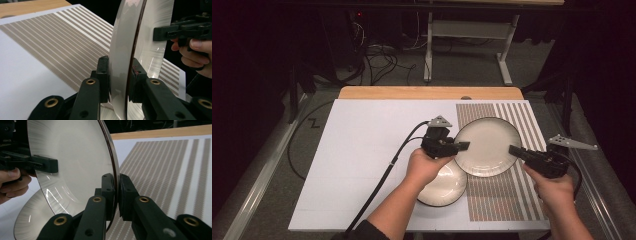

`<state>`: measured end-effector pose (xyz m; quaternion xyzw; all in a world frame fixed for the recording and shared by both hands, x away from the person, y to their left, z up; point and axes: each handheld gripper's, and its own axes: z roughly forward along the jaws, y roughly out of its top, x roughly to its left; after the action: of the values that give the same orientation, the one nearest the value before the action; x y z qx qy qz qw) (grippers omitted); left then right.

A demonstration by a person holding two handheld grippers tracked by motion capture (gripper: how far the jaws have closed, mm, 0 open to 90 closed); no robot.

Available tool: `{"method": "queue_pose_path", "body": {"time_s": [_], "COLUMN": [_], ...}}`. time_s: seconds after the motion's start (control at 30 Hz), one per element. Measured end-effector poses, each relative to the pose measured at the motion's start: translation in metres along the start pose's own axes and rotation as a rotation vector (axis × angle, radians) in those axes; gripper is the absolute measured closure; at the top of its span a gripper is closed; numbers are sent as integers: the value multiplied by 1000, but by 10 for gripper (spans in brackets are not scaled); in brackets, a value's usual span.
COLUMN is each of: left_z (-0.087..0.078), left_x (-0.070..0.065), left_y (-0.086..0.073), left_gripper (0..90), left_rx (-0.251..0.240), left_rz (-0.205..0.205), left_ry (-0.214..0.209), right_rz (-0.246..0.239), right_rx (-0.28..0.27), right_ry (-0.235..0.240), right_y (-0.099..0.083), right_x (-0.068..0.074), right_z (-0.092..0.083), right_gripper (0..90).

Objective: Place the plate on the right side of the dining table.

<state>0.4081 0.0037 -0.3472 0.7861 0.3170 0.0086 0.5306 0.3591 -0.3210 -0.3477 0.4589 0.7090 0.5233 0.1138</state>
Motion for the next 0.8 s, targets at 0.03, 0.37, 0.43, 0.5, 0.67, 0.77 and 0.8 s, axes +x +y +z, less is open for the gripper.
{"method": "queue_pose_path", "body": {"time_s": [0.03, 0.37, 0.43, 0.5, 0.67, 0.77, 0.8], "left_z": [6, 50, 59, 65, 80, 86, 90], "left_x": [-1, -2, -2, -2, -1, 0, 1], "left_y": [2, 15, 16, 16, 17, 16, 15], "left_gripper": [742, 718, 714, 713, 708, 701, 701], "left_rx": [9, 75, 85, 89, 98, 105, 107], "left_rz": [1, -3, 0, -1, -7, -11, -11], "left_ry": [-1, -16, -15, -16, -20, -18, -19], "right_rz": [4, 31, 41, 46, 63, 68, 70], "right_rx": [-1, 4, 7, 9, 14, 22, 24], "right_ry": [-5, -82, -92, -106, -129, -145, -150], "right_y": [-1, -6, -7, -9, -13, -15, -15], "right_x": [-3, -31, -36, -41, -52, -56, -57], "right_z": [-2, -20, -21, -23, -26, -26, -26], "right_gripper": [864, 865, 864, 863, 861, 862, 861]}}
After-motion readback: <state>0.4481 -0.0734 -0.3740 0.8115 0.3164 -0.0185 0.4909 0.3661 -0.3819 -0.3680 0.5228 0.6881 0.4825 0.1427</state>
